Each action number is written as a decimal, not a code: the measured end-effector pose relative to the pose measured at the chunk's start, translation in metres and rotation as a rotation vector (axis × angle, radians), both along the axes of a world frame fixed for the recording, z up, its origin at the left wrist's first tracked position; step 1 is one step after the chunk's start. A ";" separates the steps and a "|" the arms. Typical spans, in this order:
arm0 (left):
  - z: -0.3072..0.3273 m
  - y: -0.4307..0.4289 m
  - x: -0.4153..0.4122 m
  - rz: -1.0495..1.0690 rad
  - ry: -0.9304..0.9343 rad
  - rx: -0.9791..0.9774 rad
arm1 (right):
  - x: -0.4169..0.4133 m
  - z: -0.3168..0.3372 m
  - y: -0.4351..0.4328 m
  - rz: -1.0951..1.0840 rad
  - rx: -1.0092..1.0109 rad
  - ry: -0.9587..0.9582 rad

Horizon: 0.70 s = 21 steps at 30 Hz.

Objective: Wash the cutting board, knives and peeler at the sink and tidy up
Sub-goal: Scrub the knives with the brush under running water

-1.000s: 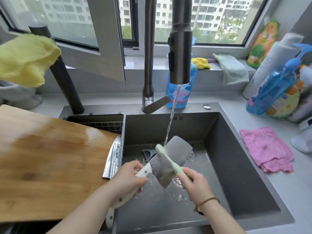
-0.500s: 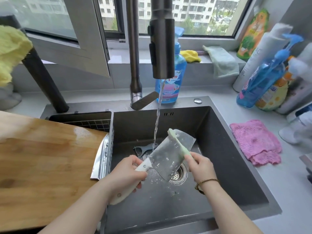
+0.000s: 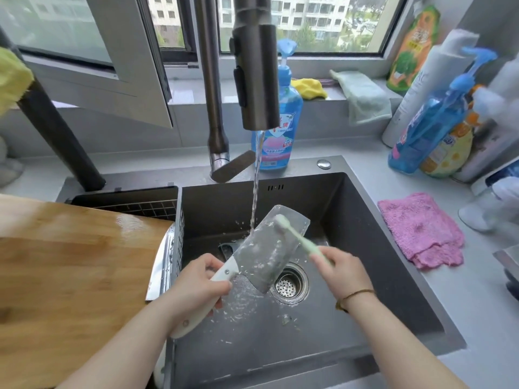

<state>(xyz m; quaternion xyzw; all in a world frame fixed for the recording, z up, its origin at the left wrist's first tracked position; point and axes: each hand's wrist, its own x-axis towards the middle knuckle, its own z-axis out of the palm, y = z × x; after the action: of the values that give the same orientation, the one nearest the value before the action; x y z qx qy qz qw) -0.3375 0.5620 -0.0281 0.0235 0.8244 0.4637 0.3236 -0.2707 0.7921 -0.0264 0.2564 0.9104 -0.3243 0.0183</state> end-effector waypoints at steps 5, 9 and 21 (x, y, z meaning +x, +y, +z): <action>0.001 0.000 0.000 -0.014 0.006 -0.007 | 0.004 -0.007 -0.011 0.105 -0.072 0.032; 0.003 -0.003 0.000 -0.022 0.004 0.005 | -0.006 0.000 0.002 -0.082 -0.014 0.043; 0.004 -0.004 -0.002 0.047 0.019 0.035 | 0.040 -0.018 -0.015 0.197 -0.125 0.032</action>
<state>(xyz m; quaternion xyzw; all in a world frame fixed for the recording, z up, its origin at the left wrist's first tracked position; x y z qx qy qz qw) -0.3395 0.5580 -0.0242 0.0144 0.8197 0.4850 0.3043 -0.2311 0.7773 -0.0443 0.1589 0.9093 -0.3810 0.0517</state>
